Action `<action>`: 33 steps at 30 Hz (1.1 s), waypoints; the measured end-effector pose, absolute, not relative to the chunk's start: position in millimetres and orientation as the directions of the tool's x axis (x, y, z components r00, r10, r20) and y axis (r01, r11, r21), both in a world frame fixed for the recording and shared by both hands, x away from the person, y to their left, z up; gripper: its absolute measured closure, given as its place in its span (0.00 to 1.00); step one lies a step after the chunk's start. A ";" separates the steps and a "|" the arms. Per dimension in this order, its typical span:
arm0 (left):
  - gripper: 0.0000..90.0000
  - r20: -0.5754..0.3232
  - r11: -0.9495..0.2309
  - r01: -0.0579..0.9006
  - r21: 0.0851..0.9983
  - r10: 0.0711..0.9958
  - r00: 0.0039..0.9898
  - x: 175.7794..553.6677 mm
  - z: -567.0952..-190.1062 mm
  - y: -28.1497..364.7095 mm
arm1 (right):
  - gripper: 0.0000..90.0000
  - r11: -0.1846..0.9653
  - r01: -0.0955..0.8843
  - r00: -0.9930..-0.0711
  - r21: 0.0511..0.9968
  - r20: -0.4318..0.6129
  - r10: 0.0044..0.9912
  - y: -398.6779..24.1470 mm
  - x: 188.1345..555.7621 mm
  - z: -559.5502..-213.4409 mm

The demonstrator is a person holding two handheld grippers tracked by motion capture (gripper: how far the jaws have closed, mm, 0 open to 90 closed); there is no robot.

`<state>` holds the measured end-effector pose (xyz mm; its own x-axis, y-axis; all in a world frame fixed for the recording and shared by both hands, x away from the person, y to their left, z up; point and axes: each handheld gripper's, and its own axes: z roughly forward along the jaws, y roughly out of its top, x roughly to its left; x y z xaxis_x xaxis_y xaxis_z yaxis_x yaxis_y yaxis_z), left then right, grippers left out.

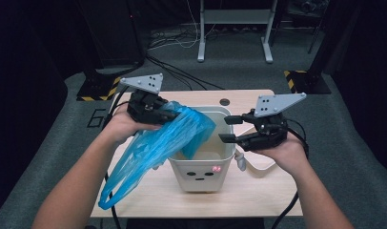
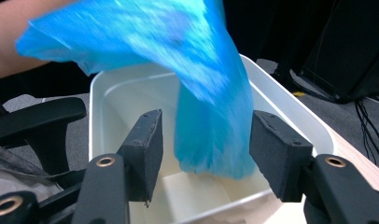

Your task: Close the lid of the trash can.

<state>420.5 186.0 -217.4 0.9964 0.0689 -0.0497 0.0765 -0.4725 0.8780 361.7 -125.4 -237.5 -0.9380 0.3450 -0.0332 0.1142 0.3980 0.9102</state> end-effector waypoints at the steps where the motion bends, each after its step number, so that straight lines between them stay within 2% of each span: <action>1: 0.97 -0.055 -0.472 0.082 0.878 0.070 0.996 422.1 -219.6 184.0 | 0.48 0.398 0.109 -0.939 0.911 -0.036 0.341 -124.0 361.3 -236.3; 10: 0.97 -0.088 -0.485 0.114 0.867 0.076 0.993 434.8 -235.4 171.4 | 0.48 0.405 0.081 -0.953 0.911 -0.048 0.299 -104.8 363.5 -231.8; 33: 0.97 -0.127 -0.510 0.161 0.845 0.101 0.987 452.7 -247.6 155.4 | 0.47 0.435 0.029 -0.976 0.900 -0.069 0.207 -59.6 364.7 -230.5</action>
<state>452.7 155.4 -247.6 0.9867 0.1006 -0.1274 0.1611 -0.5096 0.8452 364.7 -59.6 -230.5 -0.9760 0.2067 -0.0686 0.0290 0.4355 0.8997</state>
